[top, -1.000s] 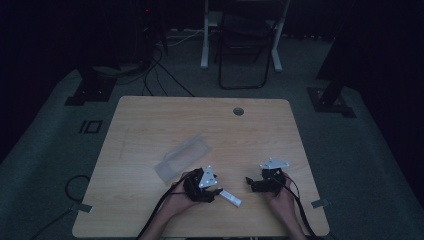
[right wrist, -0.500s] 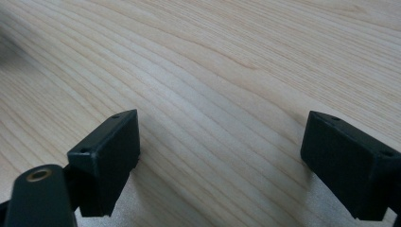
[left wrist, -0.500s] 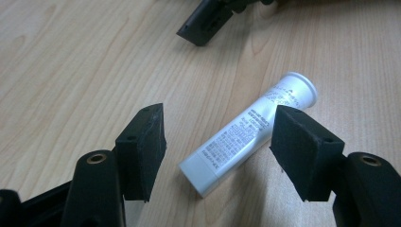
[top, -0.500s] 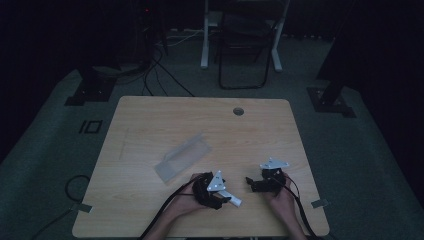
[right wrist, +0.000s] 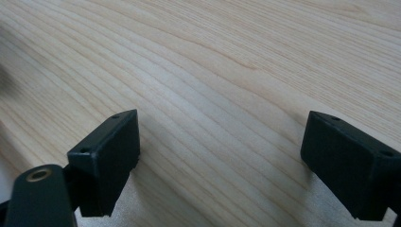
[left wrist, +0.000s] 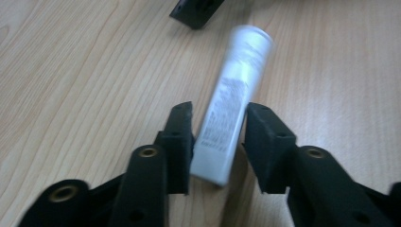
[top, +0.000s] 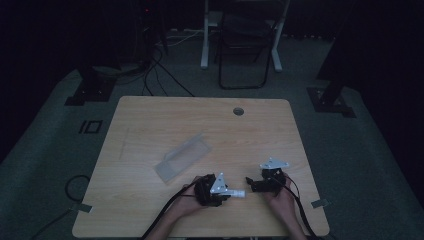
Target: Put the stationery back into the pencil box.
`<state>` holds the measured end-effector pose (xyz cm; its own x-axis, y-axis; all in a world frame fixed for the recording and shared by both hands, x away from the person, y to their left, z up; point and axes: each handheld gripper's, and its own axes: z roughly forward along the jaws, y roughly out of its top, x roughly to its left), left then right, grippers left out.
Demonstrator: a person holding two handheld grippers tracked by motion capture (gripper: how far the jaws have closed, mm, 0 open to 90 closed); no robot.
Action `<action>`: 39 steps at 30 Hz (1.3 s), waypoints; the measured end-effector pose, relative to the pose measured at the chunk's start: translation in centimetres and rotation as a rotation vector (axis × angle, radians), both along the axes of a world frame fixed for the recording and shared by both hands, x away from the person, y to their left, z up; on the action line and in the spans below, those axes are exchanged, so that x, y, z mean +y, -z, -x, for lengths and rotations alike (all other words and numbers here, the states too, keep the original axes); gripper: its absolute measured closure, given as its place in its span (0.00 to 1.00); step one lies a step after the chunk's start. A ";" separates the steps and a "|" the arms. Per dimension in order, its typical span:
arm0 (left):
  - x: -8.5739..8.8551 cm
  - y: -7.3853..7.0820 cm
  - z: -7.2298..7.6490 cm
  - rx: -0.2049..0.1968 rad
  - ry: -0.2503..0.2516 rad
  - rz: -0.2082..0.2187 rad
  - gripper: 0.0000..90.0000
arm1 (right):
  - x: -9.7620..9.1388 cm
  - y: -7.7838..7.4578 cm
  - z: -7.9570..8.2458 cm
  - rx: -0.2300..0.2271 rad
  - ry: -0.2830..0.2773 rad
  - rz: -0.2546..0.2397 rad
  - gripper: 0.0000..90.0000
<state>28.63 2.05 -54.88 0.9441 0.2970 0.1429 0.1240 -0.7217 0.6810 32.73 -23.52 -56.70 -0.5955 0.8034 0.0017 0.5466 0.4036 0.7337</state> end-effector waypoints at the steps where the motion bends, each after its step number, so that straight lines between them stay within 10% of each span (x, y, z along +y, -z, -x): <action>1: 0.0 0.1 0.0 0.002 -0.002 -0.002 0.72 | 0.0 0.0 0.0 0.000 0.000 0.000 0.14; 21: -0.2 0.1 -0.7 0.074 -0.033 -0.018 0.78 | 0.0 0.0 0.0 0.000 -0.001 0.001 0.14; 39: 0.7 -0.2 -0.5 0.058 -0.090 0.002 0.79 | 0.0 0.0 0.0 -0.001 -0.001 0.001 0.14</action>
